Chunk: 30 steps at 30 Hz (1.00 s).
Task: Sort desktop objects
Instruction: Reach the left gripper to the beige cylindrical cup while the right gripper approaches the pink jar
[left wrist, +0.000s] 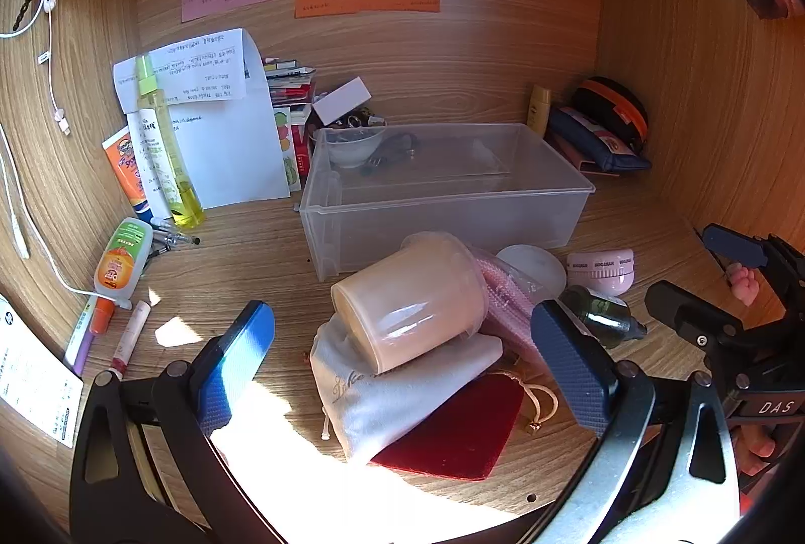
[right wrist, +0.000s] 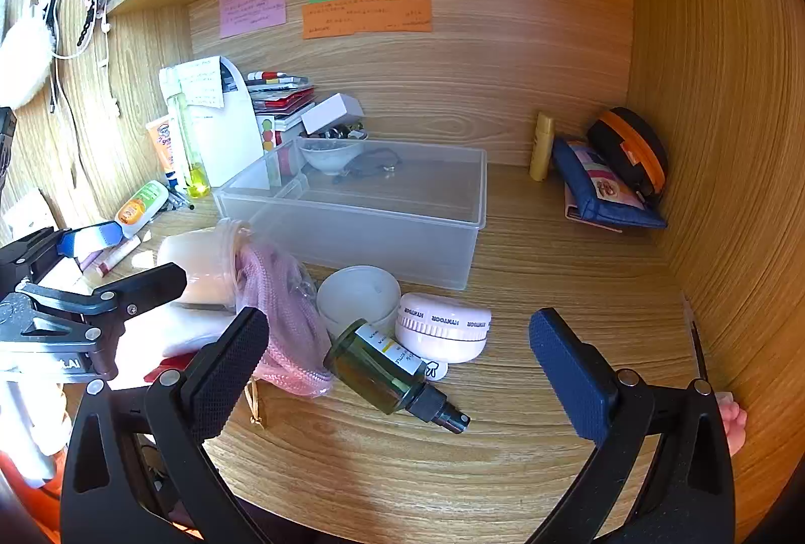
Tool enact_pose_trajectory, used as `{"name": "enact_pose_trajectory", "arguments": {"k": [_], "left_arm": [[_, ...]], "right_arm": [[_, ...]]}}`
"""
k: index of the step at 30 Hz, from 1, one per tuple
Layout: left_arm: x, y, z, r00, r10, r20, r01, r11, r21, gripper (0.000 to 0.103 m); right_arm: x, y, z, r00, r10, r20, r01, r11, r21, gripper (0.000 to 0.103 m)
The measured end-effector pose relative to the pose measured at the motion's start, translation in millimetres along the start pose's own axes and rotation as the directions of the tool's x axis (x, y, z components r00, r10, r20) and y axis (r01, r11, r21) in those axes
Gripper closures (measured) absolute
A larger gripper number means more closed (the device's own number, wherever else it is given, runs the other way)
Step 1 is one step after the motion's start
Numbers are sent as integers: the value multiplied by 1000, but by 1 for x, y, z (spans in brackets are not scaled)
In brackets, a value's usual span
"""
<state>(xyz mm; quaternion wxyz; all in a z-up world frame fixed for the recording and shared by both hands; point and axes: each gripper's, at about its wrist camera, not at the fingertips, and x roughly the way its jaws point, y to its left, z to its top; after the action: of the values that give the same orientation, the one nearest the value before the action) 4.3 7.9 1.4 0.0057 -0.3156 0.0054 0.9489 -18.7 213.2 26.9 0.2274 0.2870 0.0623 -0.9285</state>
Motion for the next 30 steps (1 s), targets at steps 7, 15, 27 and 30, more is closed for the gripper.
{"name": "enact_pose_trajectory", "arguments": {"k": [7,15,27,30], "left_arm": [[1,1,-2,1000,-2,-5,2,1000,-5,0],[5,5,2,1000,13,-12,-13,1000,-8,0],[0,12,7,1000,3,5,-4,1000,13,0],[0,12,7,1000,-18,-10,19,1000,17,0]], "right_arm": [[0,1,0,1000,-3,1,3,1000,-1,0],[4,0,-2,1000,-10,-8,10,1000,-8,0],[3,-17,-2,999,-30,-10,30,1000,2,0],[1,-23,-2,1000,-30,-4,30,999,12,0]]}}
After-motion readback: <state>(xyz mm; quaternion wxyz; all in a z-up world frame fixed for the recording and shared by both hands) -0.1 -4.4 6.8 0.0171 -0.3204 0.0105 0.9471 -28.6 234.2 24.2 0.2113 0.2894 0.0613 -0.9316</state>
